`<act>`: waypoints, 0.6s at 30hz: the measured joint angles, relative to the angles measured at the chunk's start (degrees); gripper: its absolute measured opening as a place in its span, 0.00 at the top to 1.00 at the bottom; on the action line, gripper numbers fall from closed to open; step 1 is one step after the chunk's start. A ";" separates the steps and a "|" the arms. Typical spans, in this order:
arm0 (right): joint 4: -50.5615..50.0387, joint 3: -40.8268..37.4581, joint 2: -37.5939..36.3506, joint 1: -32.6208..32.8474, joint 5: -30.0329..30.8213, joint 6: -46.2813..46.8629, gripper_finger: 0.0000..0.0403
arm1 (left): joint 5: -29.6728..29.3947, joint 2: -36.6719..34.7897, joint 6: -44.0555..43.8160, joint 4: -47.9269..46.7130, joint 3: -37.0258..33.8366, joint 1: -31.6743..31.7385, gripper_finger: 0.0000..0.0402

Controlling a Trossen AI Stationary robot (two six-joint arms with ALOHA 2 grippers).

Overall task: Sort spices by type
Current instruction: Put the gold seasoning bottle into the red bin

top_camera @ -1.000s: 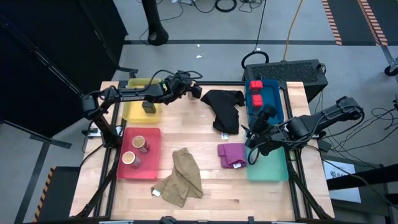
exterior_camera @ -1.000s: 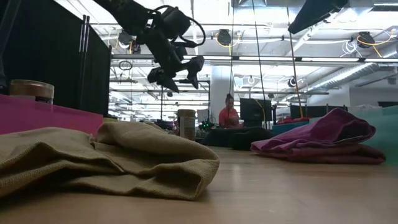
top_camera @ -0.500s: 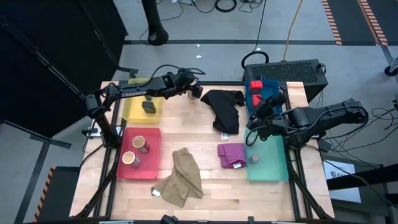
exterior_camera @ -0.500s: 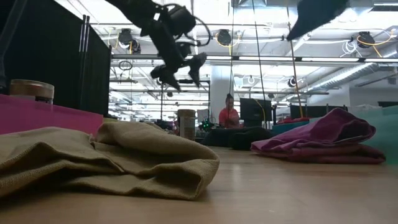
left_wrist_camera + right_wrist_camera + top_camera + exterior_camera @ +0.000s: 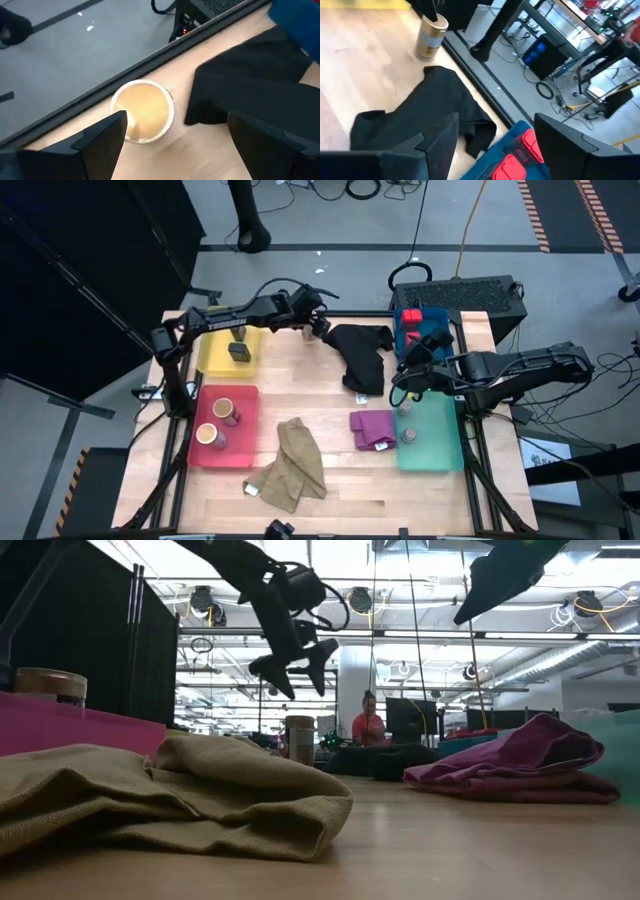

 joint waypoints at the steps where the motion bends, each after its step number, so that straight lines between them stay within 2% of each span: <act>1: 0.36 0.02 0.04 -0.02 -0.47 -0.25 0.40 | 0.31 0.40 -0.02 -0.56 0.65 0.00 0.13; 10: 0.43 -0.23 0.10 0.00 -3.96 -0.69 0.40 | -2.57 3.11 -1.43 -0.88 2.51 0.70 0.13; 18: 0.64 -0.83 0.10 -0.29 -4.21 -0.95 0.40 | -2.71 3.20 -1.58 -2.09 2.40 0.98 0.13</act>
